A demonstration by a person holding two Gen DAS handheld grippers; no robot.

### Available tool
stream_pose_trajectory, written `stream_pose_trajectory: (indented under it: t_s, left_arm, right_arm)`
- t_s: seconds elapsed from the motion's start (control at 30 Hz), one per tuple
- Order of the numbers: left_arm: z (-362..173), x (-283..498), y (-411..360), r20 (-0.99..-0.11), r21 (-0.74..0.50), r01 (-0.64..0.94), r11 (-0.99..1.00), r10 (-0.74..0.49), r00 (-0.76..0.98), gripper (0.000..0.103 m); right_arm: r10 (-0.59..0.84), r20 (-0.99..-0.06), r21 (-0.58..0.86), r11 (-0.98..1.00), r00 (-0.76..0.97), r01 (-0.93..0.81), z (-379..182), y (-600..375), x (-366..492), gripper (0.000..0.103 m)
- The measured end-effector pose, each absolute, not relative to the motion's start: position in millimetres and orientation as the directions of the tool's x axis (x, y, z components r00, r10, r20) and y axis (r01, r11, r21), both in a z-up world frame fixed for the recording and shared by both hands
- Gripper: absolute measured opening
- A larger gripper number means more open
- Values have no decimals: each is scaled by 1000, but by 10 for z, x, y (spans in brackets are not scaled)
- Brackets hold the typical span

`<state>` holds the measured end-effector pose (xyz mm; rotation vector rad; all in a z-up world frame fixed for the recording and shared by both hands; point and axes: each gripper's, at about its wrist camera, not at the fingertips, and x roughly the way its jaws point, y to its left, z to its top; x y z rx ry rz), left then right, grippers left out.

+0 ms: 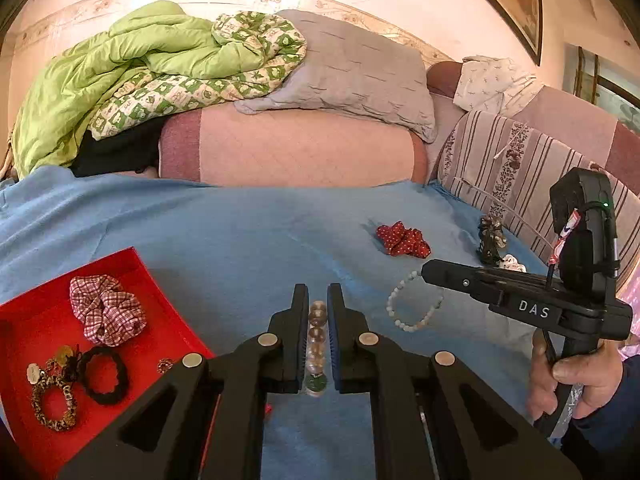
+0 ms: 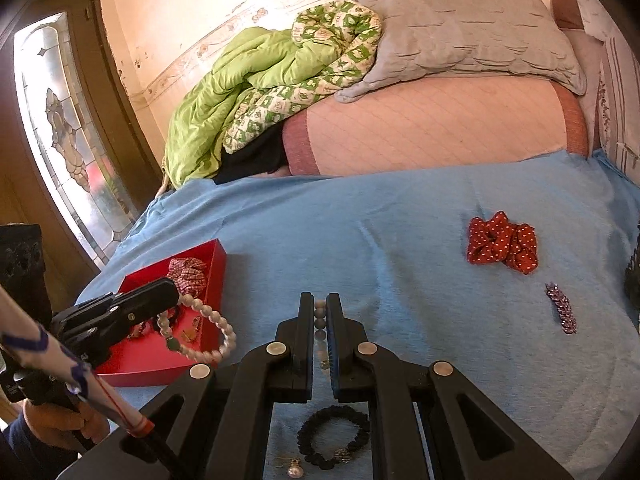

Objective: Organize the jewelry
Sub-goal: 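Grasp the large pearl bracelet with the left tool while the right grasps the small white pearl bracelet, then carry both pearl bracelets in the two tools into the red tray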

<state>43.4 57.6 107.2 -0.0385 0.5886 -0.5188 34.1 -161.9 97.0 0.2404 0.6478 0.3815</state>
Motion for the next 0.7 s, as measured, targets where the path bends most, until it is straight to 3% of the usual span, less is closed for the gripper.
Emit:
stream_pose_trajectory:
  t_s: [0.7]
  left_arm:
    - [1046,316,1583,-558,-225,285,932,-363,746,9]
  right_arm:
    - [567,-511,355,824,646,-442,1190,-540,193,6]
